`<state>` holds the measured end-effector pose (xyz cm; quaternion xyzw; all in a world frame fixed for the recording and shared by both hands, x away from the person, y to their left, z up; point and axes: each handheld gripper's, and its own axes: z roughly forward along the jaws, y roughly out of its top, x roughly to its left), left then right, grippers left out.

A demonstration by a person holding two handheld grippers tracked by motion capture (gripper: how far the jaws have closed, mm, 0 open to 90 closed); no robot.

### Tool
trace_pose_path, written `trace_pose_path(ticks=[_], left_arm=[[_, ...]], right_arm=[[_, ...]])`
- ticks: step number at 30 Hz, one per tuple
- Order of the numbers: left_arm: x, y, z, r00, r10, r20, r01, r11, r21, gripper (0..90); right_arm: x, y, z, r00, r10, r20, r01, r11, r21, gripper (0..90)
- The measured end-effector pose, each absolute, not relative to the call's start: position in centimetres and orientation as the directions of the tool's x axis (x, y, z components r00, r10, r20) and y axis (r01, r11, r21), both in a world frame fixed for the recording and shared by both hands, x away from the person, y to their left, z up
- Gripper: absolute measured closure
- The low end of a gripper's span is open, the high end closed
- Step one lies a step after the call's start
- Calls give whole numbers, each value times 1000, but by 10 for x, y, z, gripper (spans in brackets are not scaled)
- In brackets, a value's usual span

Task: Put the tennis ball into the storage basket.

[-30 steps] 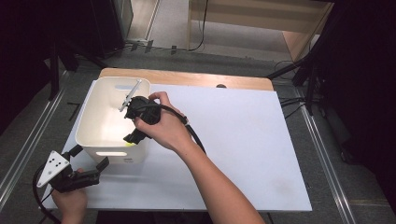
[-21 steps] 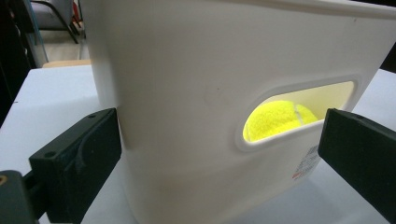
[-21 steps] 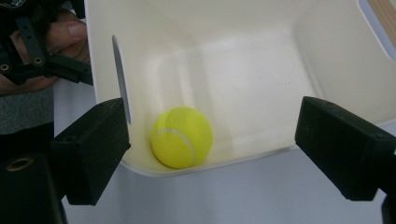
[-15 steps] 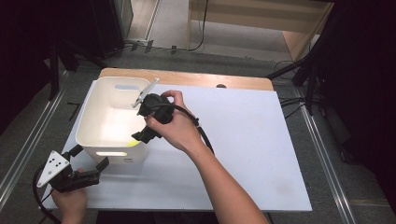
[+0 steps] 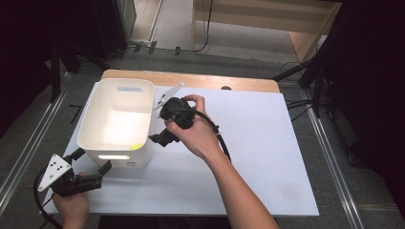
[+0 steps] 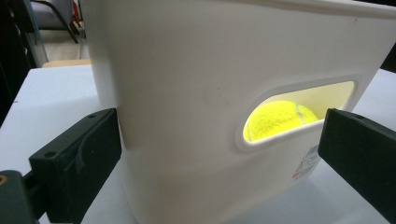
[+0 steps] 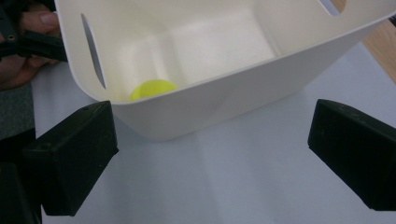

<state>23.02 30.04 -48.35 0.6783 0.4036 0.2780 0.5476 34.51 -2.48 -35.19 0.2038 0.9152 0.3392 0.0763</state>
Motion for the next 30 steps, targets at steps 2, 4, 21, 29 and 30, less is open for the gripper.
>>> trace_pose_path(ticks=[2,4,21,29,30], left_arm=[[230,300,-483,518,853,-62,245,-78,966,0],[230,301,-483,519,852,-63,246,-79,966,0],[230,300,-483,520,852,-65,244,-75,967,0],[230,300,-483,520,852,-65,245,-75,967,0],[230,300,-483,521,851,-67,244,-73,967,0]], right_arm=[[344,-29,-353,-898,440,-6,329,682,653,2],[342,-34,-355,-893,450,-3,338,674,657,0],[329,-77,-366,-853,522,0,385,629,675,0],[323,-95,-373,-834,551,8,405,603,687,0],[322,-97,-374,-831,557,8,409,601,687,0]])
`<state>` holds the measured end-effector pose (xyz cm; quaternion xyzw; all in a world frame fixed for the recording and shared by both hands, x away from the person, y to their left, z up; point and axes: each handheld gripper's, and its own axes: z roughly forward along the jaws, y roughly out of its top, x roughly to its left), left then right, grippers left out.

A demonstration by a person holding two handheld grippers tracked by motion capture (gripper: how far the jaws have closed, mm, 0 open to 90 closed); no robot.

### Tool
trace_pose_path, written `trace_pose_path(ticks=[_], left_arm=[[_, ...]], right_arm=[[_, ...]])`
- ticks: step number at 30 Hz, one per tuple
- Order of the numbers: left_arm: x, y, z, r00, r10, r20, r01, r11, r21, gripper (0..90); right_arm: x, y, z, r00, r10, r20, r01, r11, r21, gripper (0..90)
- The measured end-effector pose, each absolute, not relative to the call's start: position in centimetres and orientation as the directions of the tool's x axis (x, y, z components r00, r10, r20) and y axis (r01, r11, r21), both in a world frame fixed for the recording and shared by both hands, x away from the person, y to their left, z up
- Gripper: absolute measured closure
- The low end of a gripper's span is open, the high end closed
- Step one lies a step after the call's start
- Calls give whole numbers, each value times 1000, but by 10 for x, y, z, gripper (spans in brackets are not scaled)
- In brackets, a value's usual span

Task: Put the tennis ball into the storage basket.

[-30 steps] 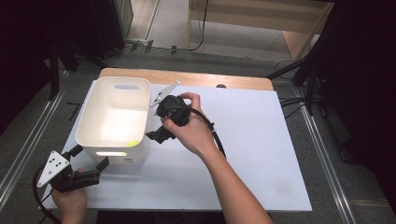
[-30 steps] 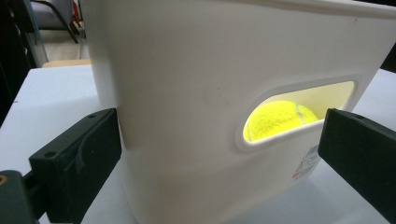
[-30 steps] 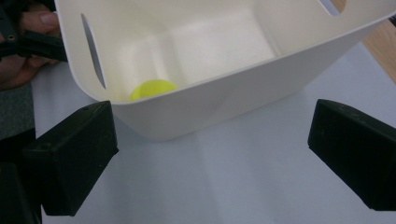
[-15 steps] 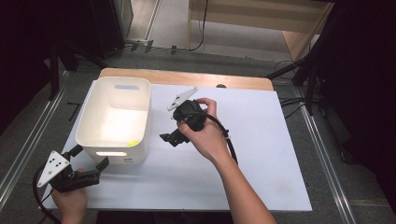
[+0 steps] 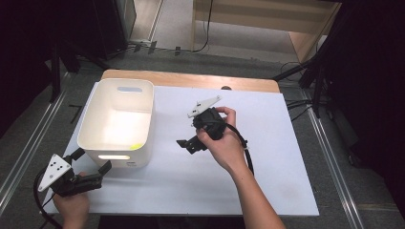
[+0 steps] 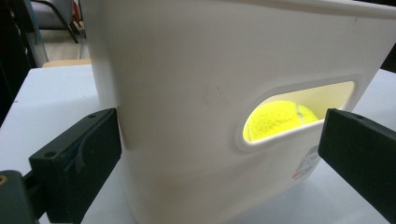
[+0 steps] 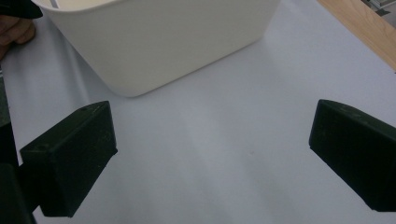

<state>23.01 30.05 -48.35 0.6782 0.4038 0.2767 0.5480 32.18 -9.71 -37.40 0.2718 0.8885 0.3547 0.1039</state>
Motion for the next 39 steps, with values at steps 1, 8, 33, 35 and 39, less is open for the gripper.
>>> trace_pose_path(ticks=[1,8,33,35,39], left_arm=[[230,301,-483,521,851,-67,244,-73,967,0],[230,300,-483,519,852,-66,244,-73,967,0],[230,300,-484,517,854,-62,243,-76,967,0],[230,300,-484,518,853,-62,243,-77,967,0],[230,300,-484,519,853,-63,244,-77,967,0]], right_arm=[[321,-100,-375,-827,562,11,414,597,687,0],[316,-118,-380,-804,594,24,442,570,693,0],[294,-190,-406,-699,712,70,518,437,735,0],[292,-194,-408,-696,715,67,515,432,740,0],[288,-202,-412,-691,720,65,511,423,748,0]])
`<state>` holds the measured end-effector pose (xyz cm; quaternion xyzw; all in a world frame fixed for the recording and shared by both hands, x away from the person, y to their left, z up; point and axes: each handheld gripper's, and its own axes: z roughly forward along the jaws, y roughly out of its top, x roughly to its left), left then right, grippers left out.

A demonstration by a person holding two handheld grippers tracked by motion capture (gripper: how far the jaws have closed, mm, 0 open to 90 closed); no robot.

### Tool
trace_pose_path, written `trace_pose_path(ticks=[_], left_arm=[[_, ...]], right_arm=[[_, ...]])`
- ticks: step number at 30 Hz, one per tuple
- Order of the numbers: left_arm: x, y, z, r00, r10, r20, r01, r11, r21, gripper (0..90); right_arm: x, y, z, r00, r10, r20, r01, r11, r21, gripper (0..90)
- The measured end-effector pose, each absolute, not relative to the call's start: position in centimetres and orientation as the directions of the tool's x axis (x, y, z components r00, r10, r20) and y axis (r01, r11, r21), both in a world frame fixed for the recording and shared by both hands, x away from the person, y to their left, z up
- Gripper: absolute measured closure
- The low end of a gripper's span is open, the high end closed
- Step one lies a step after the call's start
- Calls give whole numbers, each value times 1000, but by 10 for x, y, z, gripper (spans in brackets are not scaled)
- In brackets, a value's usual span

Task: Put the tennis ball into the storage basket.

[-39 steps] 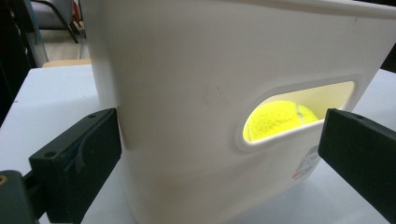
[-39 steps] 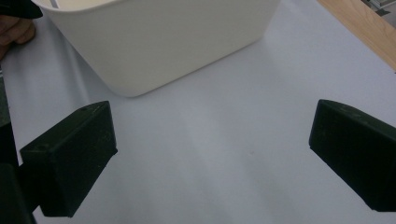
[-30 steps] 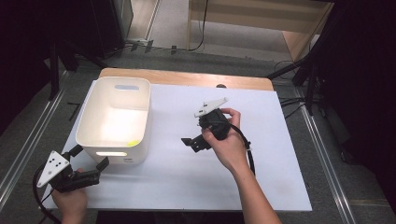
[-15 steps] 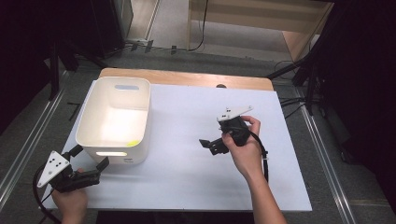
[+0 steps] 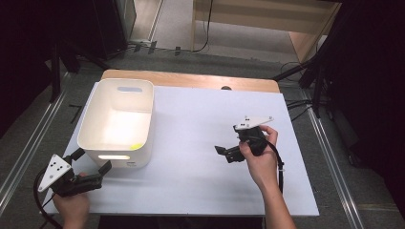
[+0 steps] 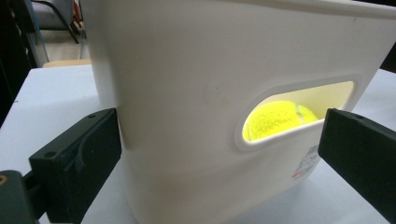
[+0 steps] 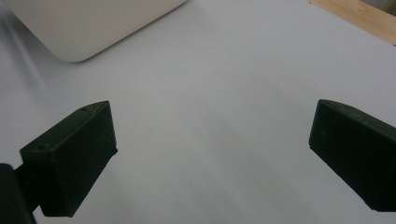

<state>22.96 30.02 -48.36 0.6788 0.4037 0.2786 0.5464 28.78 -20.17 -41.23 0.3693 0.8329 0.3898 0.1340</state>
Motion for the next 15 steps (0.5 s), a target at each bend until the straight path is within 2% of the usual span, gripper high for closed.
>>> trace_pose_path(ticks=[15], left_arm=[[230,300,-484,518,853,-61,244,-80,966,0]], right_arm=[[269,-239,-431,-642,762,85,512,344,787,0]])
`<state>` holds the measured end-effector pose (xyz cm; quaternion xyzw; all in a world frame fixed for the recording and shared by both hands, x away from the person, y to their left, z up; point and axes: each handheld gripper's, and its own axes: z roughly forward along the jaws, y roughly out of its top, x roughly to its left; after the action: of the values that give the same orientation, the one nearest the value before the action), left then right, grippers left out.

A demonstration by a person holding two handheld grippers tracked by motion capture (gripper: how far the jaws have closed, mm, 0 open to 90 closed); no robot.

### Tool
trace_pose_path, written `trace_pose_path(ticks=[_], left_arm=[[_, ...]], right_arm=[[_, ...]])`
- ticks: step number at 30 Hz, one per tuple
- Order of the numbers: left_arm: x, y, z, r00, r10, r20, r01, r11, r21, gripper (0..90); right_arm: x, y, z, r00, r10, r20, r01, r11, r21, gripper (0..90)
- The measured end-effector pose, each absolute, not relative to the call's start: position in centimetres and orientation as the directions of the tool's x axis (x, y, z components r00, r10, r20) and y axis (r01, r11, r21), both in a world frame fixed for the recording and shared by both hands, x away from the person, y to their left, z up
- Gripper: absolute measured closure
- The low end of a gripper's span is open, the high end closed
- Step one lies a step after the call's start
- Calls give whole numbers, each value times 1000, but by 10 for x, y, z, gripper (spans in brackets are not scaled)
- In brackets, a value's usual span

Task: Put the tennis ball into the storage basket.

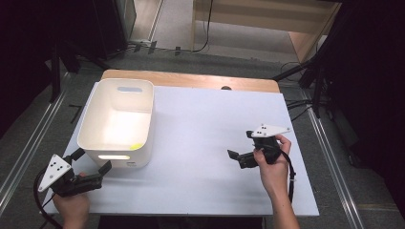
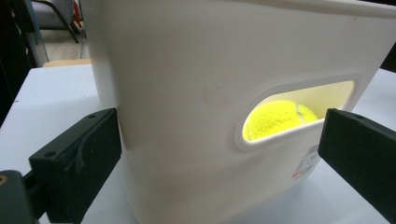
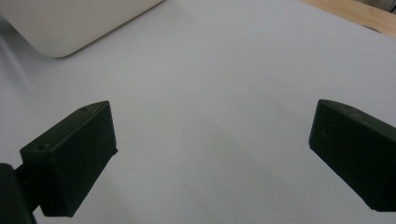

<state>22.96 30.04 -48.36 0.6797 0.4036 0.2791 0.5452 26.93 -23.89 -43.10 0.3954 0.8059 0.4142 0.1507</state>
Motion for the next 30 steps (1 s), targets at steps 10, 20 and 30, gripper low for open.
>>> trace_pose_path(ticks=[10,20,30], left_arm=[[229,300,-484,517,854,-62,245,-78,966,0],[229,300,-484,518,854,-59,244,-80,967,0],[229,300,-484,517,854,-60,244,-79,967,0]], right_arm=[[253,-265,-445,-602,792,101,523,295,800,0],[240,-284,-460,-570,813,120,535,256,805,0],[227,-302,-476,-542,829,142,535,209,819,0]])
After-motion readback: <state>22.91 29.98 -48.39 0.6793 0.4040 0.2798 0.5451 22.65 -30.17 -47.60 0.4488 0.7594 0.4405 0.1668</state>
